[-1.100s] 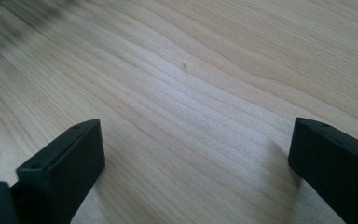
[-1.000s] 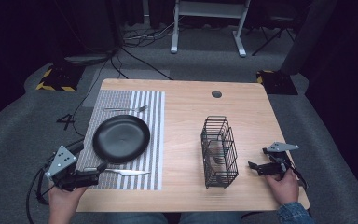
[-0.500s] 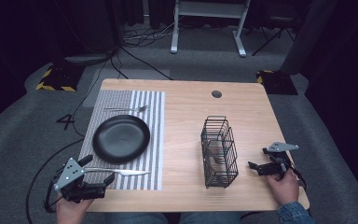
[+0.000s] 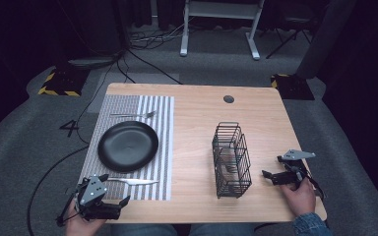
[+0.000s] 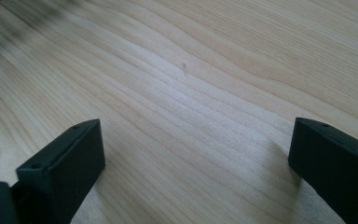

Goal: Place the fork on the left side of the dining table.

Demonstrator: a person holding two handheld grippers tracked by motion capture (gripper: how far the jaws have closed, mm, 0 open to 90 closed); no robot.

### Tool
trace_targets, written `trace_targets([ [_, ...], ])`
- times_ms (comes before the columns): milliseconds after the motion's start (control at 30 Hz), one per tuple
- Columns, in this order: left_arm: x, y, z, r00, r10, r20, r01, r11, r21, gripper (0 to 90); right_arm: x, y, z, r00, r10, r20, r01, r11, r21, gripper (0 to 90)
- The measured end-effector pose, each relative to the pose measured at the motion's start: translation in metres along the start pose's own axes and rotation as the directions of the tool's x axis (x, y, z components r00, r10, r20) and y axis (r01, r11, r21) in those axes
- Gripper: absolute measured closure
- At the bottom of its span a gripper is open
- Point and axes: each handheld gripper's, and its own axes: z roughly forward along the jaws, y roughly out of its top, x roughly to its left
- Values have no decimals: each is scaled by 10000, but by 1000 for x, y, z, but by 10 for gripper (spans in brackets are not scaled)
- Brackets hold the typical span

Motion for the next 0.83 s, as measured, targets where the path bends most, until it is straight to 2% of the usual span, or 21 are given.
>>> trace_targets([
  [67, -3, 0, 4, 9999, 120, 25, -120, 9996, 242, 0, 0, 0, 0, 10000, -1, 0, 1, 10000, 3, 36],
  [100, -6, 1, 7, 10000, 56, 36, -58, 9983, 586, 0, 0, 0, 0, 10000, 15, 5, -15, 10000, -11, 36],
  [133, -7, 2, 10, 9999, -98, 130, 83, 9938, 1113, 1, 0, 0, 0, 10000, 5, 6, -5, 10000, -14, 36],
  [233, -11, 2, 17, 9991, -275, 326, 212, 9838, 1782, 4, 0, 0, 0, 10000, 15, 6, -15, 10000, -4, 36],
  [433, -15, -1, 24, 9988, -157, 466, 51, 9757, 2191, 3, 0, 0, 0, 10000, 0, 1, 0, 10000, -2, 36],
  [633, -21, -6, 34, 9984, 181, 530, -326, 9576, 2861, 2, 0, 0, 0, 10000, 2, 1, -2, 10000, -4, 36],
  [733, -20, -8, 35, 9974, -64, 719, -141, 9597, 2808, 0, 0, 0, 0, 10000, 4, -1, -4, 10000, -3, 36],
  [833, -19, -10, 34, 9972, -55, 752, -143, 9654, 2605, 0, 0, 0, 0, 10000, 4, 0, -4, 10000, -6, 36],
])
